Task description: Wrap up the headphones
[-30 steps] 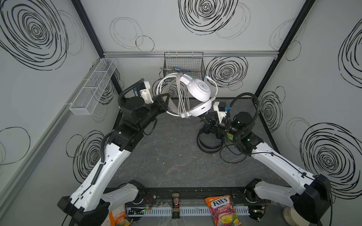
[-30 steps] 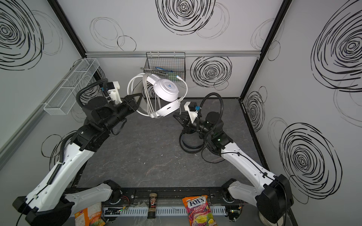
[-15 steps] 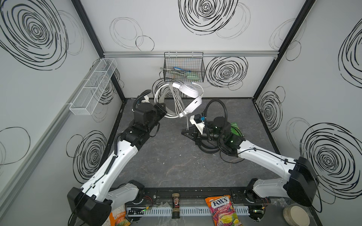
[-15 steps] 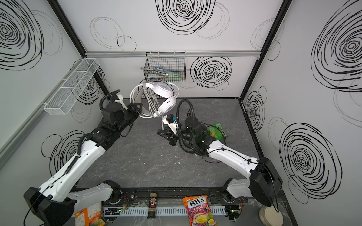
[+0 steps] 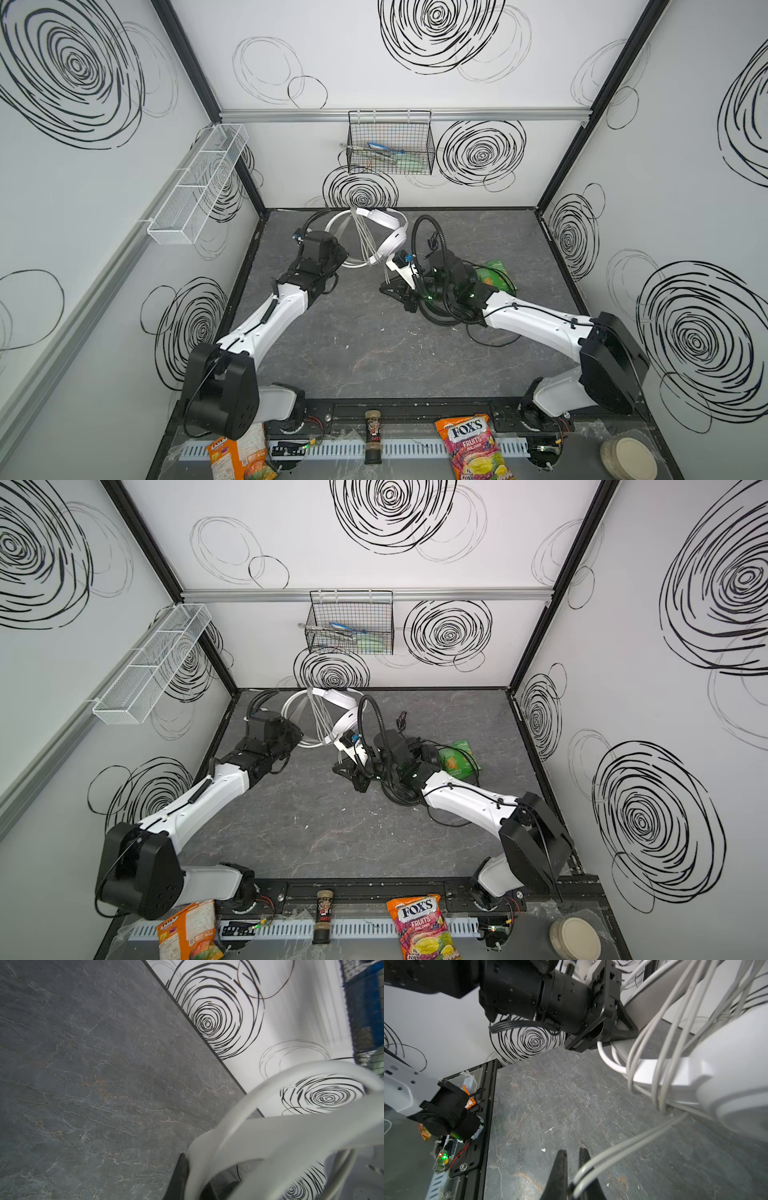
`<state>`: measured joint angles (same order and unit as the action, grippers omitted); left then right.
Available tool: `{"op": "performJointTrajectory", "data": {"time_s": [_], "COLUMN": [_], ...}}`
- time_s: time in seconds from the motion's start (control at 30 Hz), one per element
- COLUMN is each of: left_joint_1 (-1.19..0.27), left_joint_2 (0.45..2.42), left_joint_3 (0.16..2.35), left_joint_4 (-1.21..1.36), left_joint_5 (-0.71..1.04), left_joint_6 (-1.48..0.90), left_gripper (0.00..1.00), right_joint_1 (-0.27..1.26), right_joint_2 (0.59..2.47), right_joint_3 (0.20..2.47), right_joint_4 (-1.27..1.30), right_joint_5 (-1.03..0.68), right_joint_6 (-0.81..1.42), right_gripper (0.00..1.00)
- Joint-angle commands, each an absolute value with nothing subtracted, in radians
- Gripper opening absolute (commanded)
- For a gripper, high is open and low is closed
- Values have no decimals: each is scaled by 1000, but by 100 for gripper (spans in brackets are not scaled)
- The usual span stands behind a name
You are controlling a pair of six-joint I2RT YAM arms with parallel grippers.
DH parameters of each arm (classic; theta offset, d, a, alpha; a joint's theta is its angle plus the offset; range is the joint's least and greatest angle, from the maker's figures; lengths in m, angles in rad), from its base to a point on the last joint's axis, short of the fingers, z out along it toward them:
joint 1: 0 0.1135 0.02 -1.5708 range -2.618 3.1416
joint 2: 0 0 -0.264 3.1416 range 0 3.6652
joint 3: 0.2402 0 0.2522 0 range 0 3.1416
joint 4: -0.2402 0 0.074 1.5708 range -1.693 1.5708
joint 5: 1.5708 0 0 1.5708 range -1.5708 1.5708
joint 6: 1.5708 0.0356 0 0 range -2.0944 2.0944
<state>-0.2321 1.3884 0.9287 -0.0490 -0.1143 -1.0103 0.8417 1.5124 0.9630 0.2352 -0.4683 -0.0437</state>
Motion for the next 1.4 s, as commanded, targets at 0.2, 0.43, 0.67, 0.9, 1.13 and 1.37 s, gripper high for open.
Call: {"op": "performJointTrajectory", "data": {"time_s": [0.2,0.43,0.67,0.9,1.13,1.37], "left_joint_1": [-147,-104,-106,-97,-97,-97], "left_joint_2": [1662,1940,2147,2295,2362,2407], "left_joint_3": [1018,1275,1520,1730,1794,1865], "left_joint_4": [169,140,67,-19,-86,-128], "left_joint_5": [-245,-180,-145,-136,-166,-181], "left_joint_6": [-998,-954,-980,-966,-962,-967], "left_gripper": [0,0,0,0,2,13], "right_joint_1": [727,721,707,689,666,669], "right_joint_2": [1725,1960,2160,2238,2261,2276], "right_joint_3": [969,1189,1363,1435,1424,1402], "right_joint_4": [435,455,478,491,519,529], "right_joint_5": [-525,-508,-511,-512,-520,-508], "right_joint_6": [66,163,267,310,345,385], "right_gripper": [0,0,0,1,8,18]}}
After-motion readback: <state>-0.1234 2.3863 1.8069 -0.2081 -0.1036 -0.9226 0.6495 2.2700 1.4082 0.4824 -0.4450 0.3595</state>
